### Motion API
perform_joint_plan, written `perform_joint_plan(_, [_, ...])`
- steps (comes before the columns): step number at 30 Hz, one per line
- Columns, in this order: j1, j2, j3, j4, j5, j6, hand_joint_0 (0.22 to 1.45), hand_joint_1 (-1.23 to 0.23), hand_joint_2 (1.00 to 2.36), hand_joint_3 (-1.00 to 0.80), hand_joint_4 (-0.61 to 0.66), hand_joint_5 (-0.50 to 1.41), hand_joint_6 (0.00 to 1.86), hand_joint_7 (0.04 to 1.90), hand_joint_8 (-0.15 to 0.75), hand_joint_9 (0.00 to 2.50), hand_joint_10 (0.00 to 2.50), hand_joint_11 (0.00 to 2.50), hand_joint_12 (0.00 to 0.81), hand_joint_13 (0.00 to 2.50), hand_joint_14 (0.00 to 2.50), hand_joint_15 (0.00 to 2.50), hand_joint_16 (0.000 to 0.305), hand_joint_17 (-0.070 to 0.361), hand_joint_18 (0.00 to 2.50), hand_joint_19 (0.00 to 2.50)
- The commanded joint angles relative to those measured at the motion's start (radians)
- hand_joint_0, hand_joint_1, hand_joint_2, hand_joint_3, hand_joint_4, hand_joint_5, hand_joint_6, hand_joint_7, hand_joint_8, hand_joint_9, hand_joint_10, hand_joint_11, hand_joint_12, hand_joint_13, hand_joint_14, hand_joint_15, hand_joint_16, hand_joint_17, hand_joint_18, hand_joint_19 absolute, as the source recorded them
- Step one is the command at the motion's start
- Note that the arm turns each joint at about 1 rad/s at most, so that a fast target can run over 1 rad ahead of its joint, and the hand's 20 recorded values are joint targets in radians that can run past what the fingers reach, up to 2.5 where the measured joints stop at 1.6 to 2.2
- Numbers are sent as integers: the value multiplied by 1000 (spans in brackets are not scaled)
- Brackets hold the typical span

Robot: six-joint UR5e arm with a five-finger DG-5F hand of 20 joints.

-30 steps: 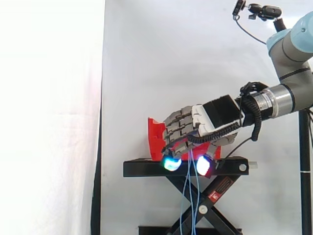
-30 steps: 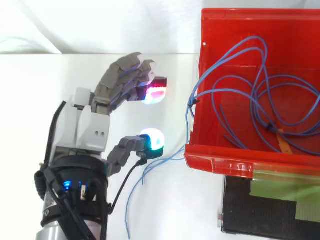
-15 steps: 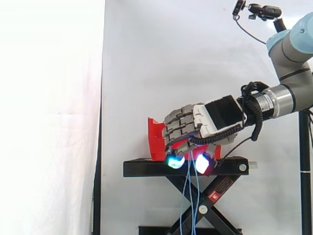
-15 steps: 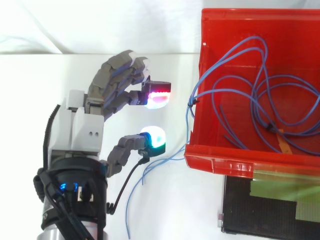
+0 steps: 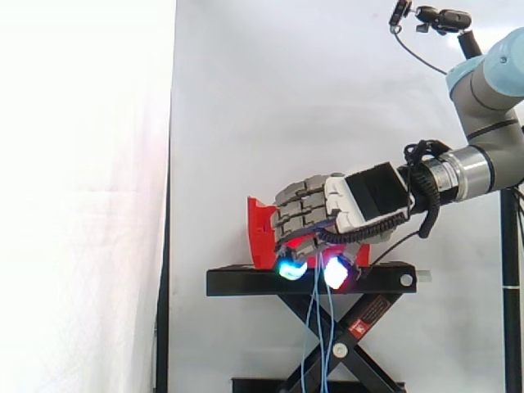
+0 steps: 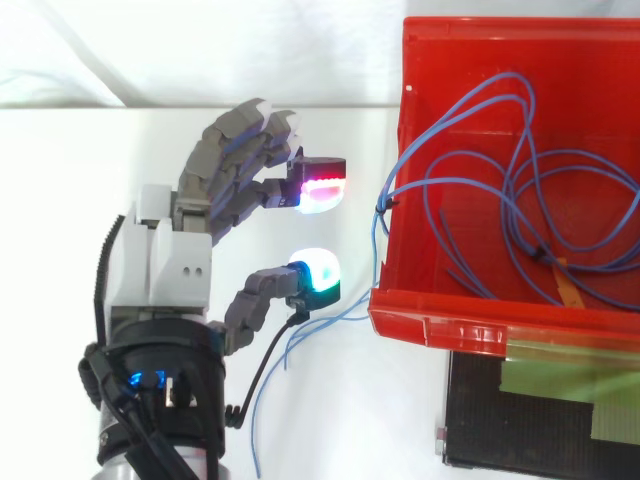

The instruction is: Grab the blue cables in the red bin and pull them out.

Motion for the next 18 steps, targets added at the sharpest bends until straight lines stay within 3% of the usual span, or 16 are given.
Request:
perform_joint_plan(1, [-7,0,-18,31,-16,-1,830,-917,1000,-1000,230,791,5,656,280,632,16,480,353,538,18,411,45,102,404,532])
perform_joint_plan(18, [-26,0,-22,43,-38,-1,832,-915,1000,-1000,226,775,7,643,280,634,17,482,353,543,18,415,45,102,410,538])
